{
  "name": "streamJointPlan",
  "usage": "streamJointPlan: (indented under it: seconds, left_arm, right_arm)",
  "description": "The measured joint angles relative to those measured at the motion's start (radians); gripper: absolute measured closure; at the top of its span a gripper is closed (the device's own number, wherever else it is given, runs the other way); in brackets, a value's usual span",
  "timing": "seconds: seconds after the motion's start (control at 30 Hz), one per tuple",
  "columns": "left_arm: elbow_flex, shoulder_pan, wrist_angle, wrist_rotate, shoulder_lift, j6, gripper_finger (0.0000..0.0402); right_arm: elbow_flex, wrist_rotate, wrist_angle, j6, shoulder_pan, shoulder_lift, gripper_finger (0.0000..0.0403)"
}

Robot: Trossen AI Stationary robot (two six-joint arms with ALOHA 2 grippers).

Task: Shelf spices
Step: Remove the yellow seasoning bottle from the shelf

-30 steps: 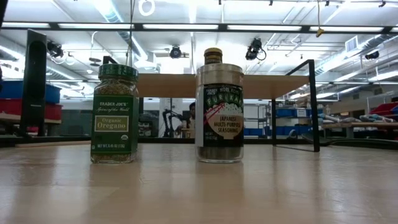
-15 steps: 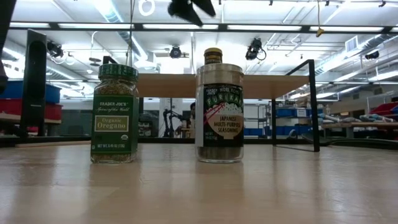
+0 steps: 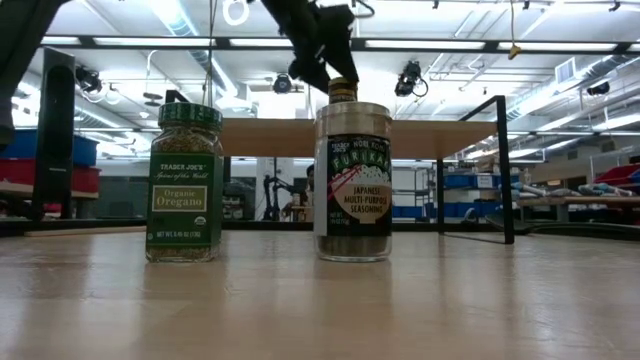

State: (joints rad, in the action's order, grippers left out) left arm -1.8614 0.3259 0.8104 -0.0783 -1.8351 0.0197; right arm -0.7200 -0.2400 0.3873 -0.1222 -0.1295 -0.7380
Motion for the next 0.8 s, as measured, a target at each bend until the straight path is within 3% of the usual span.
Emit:
streamJointPlan:
  seconds: [0.4, 0.5, 0.67, 0.8]
  left_arm:
    - [0.001, 0.002, -0.003, 0.015, -0.051, -0.005, 0.0020]
    - [0.001, 0.002, -0.005, 0.041, -0.051, -0.022, 0.0063]
    - [0.001, 0.002, -0.005, 0.043, -0.051, -0.026, 0.0183]
    - [0.001, 0.002, -0.006, 0.048, -0.051, -0.030, 0.0191]
  right_arm:
    - [0.000, 0.000, -0.001, 0.011, 0.000, 0.000, 0.0266]
    - [0.000, 0.000, -0.002, 0.011, 0.000, 0.000, 0.0266]
    - [0.000, 0.000, -0.002, 0.011, 0.000, 0.000, 0.0266]
    - [0.000, 0.000, -0.002, 0.011, 0.000, 0.000, 0.0266]
